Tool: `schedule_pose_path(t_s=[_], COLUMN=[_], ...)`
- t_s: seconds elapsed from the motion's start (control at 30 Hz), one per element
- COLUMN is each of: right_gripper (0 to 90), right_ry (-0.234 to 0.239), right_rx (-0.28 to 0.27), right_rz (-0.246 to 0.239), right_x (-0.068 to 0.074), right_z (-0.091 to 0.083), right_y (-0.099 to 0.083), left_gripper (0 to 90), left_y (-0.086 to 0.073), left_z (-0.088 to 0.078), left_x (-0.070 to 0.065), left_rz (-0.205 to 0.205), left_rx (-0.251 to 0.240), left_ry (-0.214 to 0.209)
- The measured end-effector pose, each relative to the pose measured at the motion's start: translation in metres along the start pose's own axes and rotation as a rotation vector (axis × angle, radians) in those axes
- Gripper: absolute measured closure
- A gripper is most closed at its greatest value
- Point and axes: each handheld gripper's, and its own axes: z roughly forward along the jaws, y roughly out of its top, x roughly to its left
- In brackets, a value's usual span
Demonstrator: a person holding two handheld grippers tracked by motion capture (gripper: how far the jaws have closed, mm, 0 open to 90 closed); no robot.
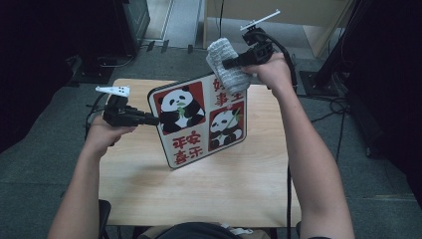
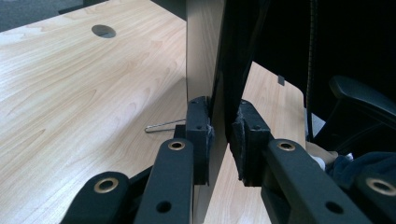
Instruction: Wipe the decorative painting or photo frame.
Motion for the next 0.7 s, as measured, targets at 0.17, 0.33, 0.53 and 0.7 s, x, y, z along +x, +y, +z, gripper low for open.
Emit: schedule_pose_path(t_s=[0.17,0.33,0.53,0.7], right_gripper=[67.4,67.4,67.5,67.5], right_ry=[-0.010,-0.019,-0.029,-0.034], right_rx=[-0.002,-0.003,-0.008,-0.009], right_rz=[0.005,0.011,0.025,0.047], right_x=[-0.004,-0.008,-0.014,-0.019], right_z=[-0.003,-0.006,-0.010,-0.013], right_y=[-0.001,-0.003,-0.005,-0.007], left_gripper=[78.4,78.4,78.4,78.4], left_y=[0.000,0.000,0.000,0.000], left_z=[0.000,0.000,0.000,0.000], left_x=[0.000,0.000,0.000,0.001], left_rz=[0.000,0.000,-0.001,-0.001], left_rx=[0.000,0.000,-0.002,-0.003], left_ry=[-0.001,-0.001,-0.001,-0.001])
